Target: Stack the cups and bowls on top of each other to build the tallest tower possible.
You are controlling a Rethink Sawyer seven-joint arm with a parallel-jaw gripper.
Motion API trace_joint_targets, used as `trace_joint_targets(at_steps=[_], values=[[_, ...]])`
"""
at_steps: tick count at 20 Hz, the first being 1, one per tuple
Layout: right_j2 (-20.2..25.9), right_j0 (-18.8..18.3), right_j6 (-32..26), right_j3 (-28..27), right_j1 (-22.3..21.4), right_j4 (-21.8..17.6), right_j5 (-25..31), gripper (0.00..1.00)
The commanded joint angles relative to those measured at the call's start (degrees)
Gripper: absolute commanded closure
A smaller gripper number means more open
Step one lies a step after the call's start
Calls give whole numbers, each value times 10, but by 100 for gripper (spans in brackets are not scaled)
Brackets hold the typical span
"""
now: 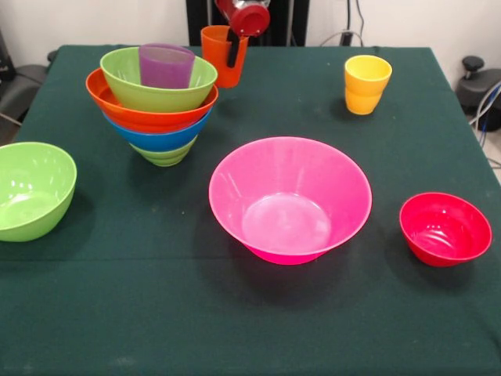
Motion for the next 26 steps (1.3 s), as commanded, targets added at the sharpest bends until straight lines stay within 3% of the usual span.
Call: trace_joint_targets(at_steps=[1,9,26], values=[[69,2,-14,-48,-10,-17,92,100],[51,47,31,-67,-3,18,122,100],[50,81,69,-64,-43,69,192,100]])
